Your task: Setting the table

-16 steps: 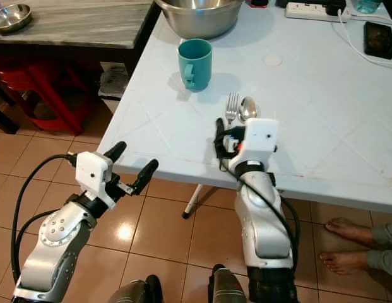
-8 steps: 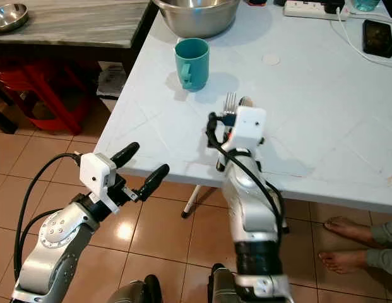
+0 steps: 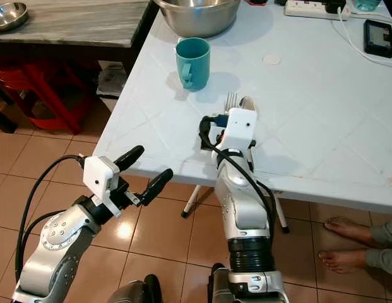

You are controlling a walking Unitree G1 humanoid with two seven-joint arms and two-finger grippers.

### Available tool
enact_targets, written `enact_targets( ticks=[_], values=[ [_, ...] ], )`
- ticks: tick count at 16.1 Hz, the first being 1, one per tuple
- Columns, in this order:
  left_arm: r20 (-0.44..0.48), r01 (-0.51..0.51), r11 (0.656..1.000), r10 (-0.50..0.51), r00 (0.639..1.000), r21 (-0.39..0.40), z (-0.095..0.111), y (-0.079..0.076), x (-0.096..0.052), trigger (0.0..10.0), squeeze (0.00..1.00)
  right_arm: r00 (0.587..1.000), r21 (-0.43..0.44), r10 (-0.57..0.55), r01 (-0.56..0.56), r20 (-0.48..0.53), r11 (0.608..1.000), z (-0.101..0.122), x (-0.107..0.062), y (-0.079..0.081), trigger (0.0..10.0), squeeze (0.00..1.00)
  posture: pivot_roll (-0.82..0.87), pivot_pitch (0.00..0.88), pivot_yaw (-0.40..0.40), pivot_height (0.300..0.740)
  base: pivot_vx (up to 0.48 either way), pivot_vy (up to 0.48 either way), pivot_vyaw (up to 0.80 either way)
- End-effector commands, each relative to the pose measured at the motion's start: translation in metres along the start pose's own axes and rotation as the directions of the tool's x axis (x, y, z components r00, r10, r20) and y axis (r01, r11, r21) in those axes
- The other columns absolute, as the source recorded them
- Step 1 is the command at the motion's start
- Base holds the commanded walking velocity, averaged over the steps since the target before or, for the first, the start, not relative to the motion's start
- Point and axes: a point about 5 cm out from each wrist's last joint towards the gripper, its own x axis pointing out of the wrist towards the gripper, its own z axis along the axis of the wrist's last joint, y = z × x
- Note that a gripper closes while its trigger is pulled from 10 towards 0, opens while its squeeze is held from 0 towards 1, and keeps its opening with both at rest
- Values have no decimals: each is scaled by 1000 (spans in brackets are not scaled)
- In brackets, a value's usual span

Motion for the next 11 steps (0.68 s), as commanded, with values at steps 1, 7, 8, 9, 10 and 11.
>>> enact_targets(
  ticks=[1,7,8,9,10,11],
  values=[
    [-11,18,1000,-18,1000,-1,-1,-2,-4,10000,0,999,-8,-9,9,-37,1000,-7,0,1,0,0,-144,270,45,740,0,0,0],
    [-6,36,999,-36,999,-3,-1,-4,-3,10000,0,997,-37,-36,34,-62,999,-7,7,-9,0,0,-145,267,44,740,0,0,0],
    [-6,36,999,-36,999,-3,-1,-4,-3,10000,0,997,-37,-36,34,-62,999,-7,7,-9,0,0,-145,267,44,740,0,0,0],
    [-5,36,999,-36,999,-3,-1,-4,-3,10000,0,997,-44,-38,35,-64,998,-6,8,-11,0,0,-145,267,44,740,0,0,0],
    [-10,48,999,-48,999,-9,-4,-5,-3,10000,0,987,-128,-100,83,-127,988,-5,21,-27,0,0,-145,267,44,740,0,0,0],
    [-11,49,999,-49,999,-10,-4,-5,-3,10000,0,982,-139,-119,98,-146,985,-6,23,-31,0,0,-145,267,44,740,0,0,0]
  ],
)
